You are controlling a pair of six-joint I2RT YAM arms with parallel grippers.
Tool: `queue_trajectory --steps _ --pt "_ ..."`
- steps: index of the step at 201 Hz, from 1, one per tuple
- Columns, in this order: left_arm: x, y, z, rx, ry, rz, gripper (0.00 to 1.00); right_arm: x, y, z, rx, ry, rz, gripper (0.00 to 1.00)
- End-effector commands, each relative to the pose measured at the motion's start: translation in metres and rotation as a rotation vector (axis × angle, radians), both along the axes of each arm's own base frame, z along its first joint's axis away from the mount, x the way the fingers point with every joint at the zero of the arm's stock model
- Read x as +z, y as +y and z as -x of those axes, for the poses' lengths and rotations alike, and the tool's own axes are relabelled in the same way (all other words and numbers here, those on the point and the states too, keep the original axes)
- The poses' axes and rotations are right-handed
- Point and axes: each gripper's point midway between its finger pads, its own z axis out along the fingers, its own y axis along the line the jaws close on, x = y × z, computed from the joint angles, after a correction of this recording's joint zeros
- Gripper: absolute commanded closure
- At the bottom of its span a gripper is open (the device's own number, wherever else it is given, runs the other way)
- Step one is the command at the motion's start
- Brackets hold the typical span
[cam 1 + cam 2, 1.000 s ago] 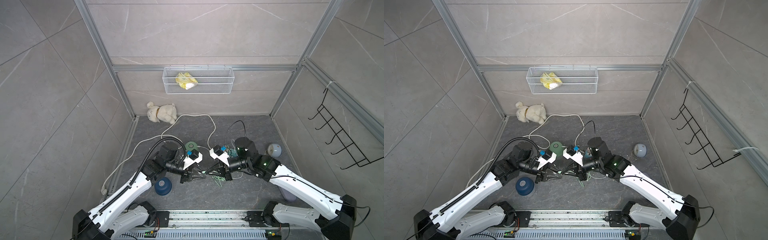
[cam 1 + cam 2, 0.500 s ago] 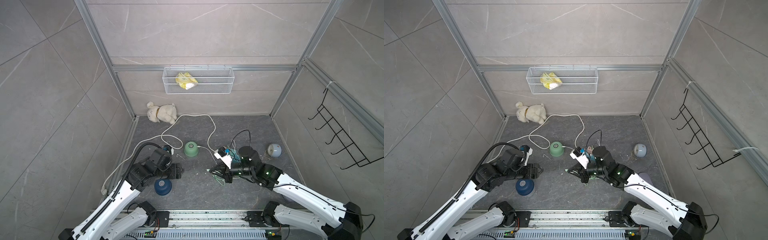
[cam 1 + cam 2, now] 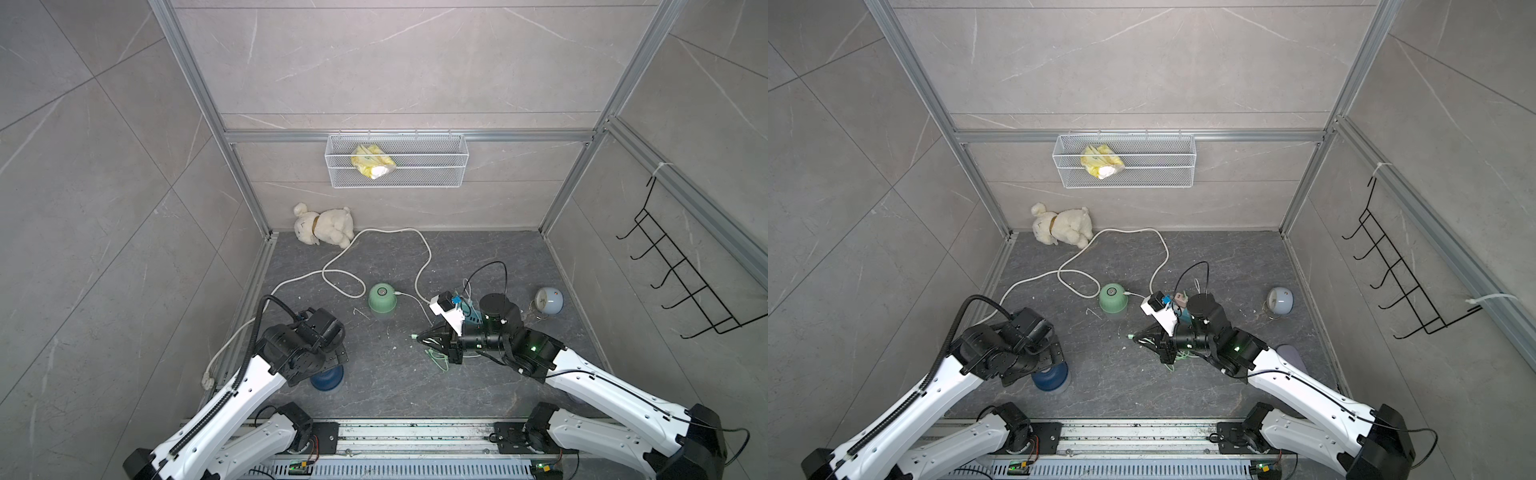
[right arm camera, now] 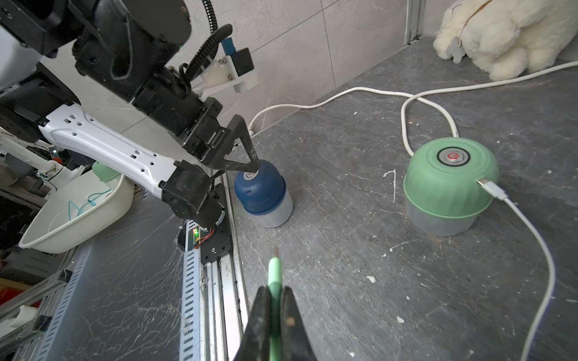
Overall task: Charge the cordless meat grinders
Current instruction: Move the cordless meat grinder to the center of the board.
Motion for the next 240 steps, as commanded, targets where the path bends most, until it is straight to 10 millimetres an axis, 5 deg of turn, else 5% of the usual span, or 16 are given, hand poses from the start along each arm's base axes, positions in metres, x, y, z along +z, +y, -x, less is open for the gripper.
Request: queue_trajectory --steps 1,93,199,240 --pt "-0.004 0.01 -0.001 0.148 0.038 -0.058 0.0 0.008 -0.001 0.004 0.005 -0.011 -0.036 1.0" --pt "-0.041 -0.009 -0.012 0.293 0.136 0.071 0.0 0.006 -0.001 0.01 0.035 -0.002 -0.041 1.0" --pt "-0.059 -0.007 0.006 0.361 0.235 0.106 0.0 0.008 -0.002 0.012 0.047 0.0 -0.033 1.0" --pt "-0.058 -0.009 0.002 0.349 0.251 0.092 0.14 0.009 -0.003 0.013 0.044 0.0 -0.034 1.0"
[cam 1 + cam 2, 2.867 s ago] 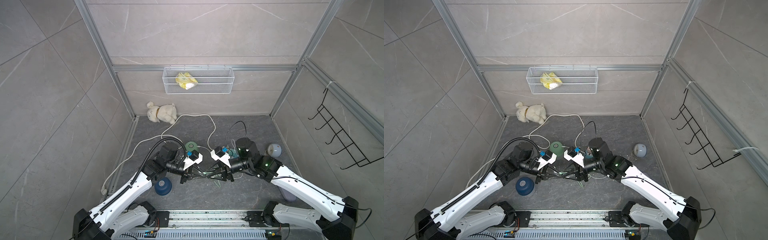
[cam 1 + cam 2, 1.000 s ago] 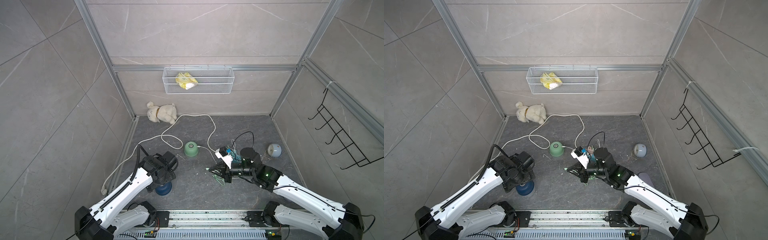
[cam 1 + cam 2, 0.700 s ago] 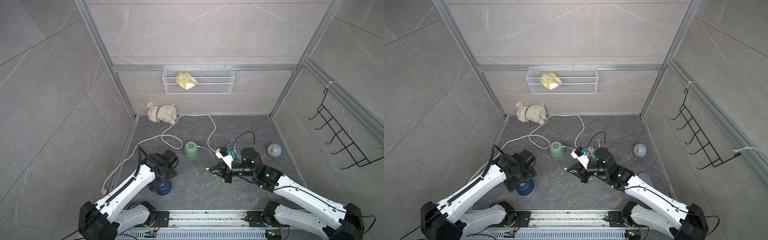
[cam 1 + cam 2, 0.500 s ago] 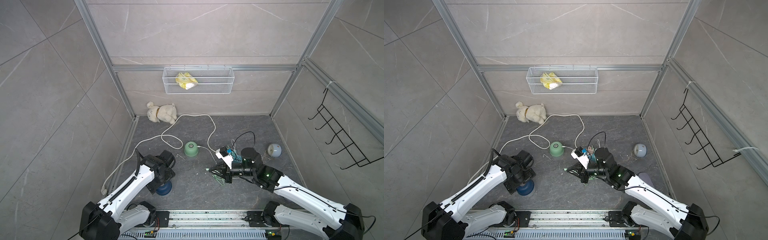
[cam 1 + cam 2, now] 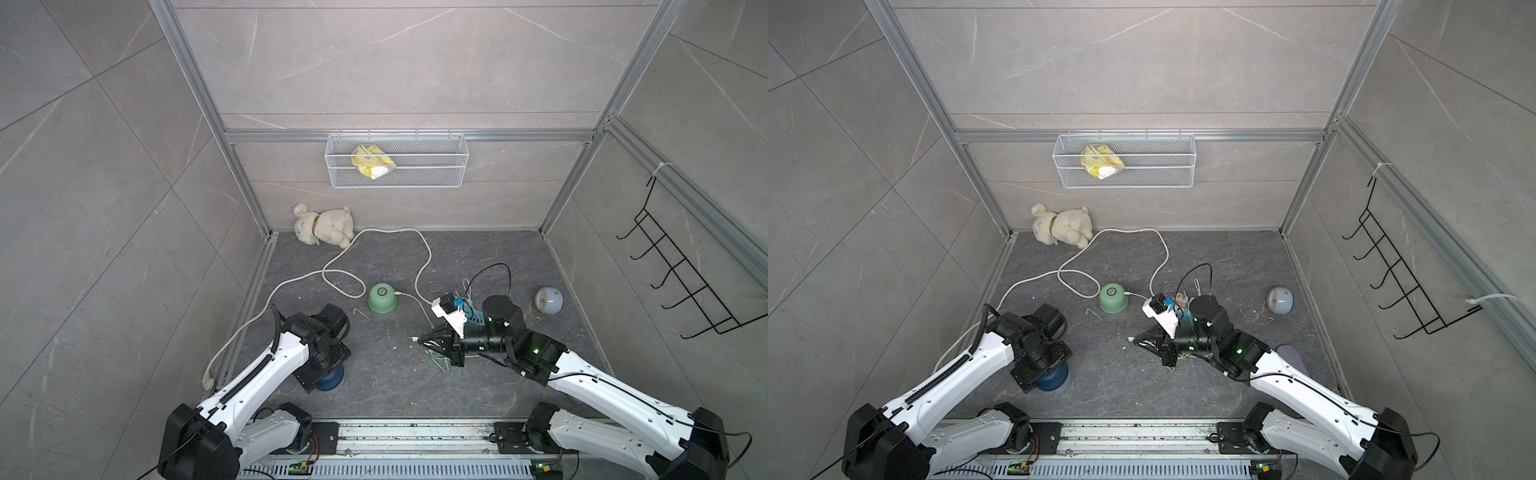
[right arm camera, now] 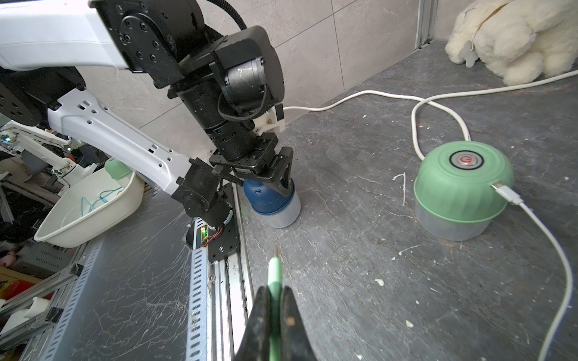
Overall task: Charge the cordless meat grinders
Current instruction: Move the cordless meat grinder to the center of the board.
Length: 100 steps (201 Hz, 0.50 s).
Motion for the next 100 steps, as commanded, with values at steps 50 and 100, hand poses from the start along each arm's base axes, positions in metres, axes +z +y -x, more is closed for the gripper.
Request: queue_trajectory --steps 50,100 --pt "0.006 -0.01 -0.007 0.007 0.004 0.038 0.26 0.003 -0.004 0.006 0.01 0.005 -0.006 1.0" --pt "0.027 -0.049 -0.034 0.028 -0.101 0.165 0.3 0.002 -0.002 0.001 -0.025 0.03 -0.026 1.0"
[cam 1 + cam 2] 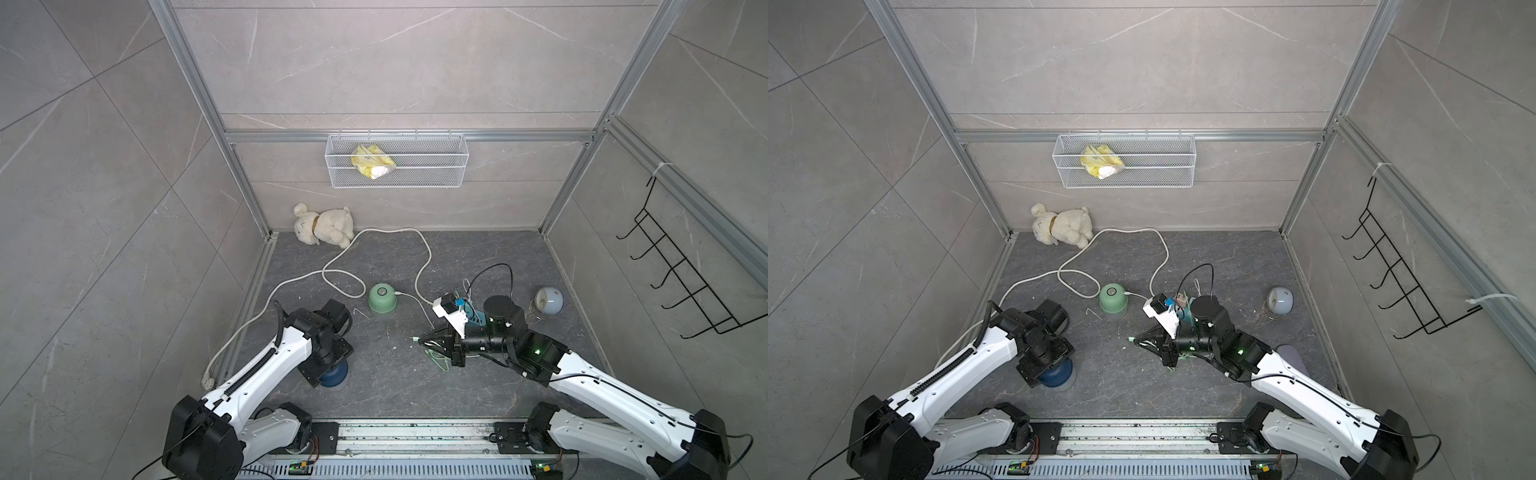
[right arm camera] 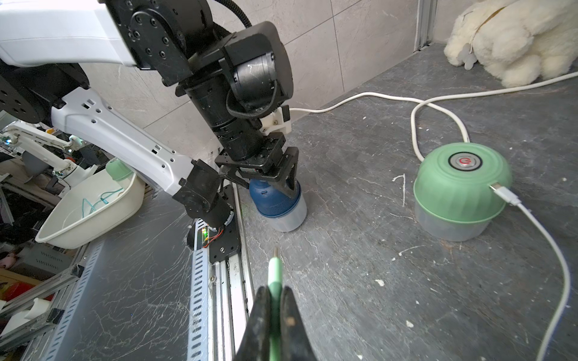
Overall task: Charge the cordless meat grinders
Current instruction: Move the cordless meat grinder to the center of the board.
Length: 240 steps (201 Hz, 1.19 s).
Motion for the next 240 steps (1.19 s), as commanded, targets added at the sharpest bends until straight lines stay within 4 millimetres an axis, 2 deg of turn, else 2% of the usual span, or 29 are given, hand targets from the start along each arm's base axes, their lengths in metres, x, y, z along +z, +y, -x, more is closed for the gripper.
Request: queue_trajectory --steps 1,49,91,126,174,194,224,240 --pt "0.02 -0.03 -0.022 0.028 -0.083 0.102 0.3 0.0 -0.001 0.0 -0.02 0.025 -0.018 1.0" --pt "0.02 -0.064 -0.041 0.091 -0.131 0.107 0.3 -0.003 -0.005 -0.002 -0.055 0.032 -0.013 1.0" --pt "0.027 -0.089 -0.057 0.079 -0.187 -0.005 0.3 -0.004 -0.006 -0.002 -0.068 0.054 -0.03 1.0" --pt "0.018 -0.103 -0.06 0.061 -0.168 -0.055 0.3 -0.005 -0.008 -0.001 -0.075 0.053 -0.023 1.0" --pt "0.002 -0.111 -0.059 0.056 -0.117 -0.078 0.31 -0.005 -0.014 0.0 -0.096 0.045 -0.021 1.0" --pt "0.0 -0.112 -0.059 0.055 -0.115 -0.073 0.23 -0.006 -0.017 0.002 -0.102 0.046 -0.017 1.0" --pt "0.006 -0.114 -0.062 0.035 -0.136 -0.06 0.01 -0.007 -0.019 0.003 -0.108 0.045 -0.009 1.0" --pt "0.012 -0.115 -0.065 0.021 -0.151 -0.052 0.0 -0.01 -0.022 0.004 -0.112 0.049 0.0 1.0"
